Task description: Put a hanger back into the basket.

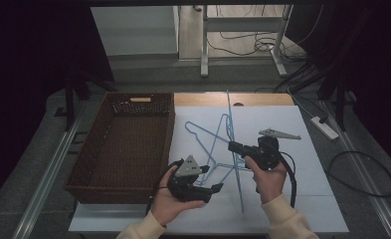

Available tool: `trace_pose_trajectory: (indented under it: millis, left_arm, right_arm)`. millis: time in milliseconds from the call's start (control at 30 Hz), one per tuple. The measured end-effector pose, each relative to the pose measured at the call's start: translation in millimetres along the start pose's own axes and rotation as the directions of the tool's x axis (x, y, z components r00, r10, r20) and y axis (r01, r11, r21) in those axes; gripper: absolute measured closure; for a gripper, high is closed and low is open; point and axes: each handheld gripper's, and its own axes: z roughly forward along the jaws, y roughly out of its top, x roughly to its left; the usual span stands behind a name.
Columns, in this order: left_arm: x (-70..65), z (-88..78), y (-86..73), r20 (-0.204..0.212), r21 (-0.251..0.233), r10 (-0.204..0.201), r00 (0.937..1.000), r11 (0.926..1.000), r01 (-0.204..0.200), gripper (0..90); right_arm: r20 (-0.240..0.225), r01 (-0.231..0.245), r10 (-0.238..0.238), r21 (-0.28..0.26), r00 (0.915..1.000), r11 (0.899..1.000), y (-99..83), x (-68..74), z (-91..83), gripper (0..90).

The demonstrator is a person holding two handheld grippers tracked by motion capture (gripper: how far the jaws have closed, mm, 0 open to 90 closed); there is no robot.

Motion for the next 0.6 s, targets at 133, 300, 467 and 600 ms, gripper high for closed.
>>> trace_pose_trajectory:
  millis: [133, 300, 467, 600]
  left_arm:
    - [0.0, 10.8, 4.0, 0.006, -0.004, -0.015, 0.9999, 0.9999, 0.015, 30.9]
    - [1.0, 26.2, 7.6, 0.012, -0.007, -0.041, 0.9991, 0.9991, 0.041, 32.5]
    - [1.4, 39.1, 12.0, 0.019, -0.016, -0.058, 0.9981, 0.9982, 0.058, 34.3]
    - [2.3, 49.2, 15.5, 0.024, -0.019, -0.07, 0.9973, 0.9973, 0.071, 37.5]
  right_arm:
    - [-0.004, -0.006, 0.005, -0.006, 1.0, 1.0, -1.1, 0.6, 0.7, 87.7]
    - [-0.008, -0.014, 0.014, -0.016, 0.9999, 1.0, -1.4, 0.5, 0.3, 87.6]
    - [-0.013, -0.024, 0.023, -0.033, 0.9996, 0.999, -1.3, 0.7, -1.1, 87.6]
    - [-0.017, -0.033, 0.032, -0.048, 0.9993, 0.998, -1.2, 1.4, -2.4, 87.6]
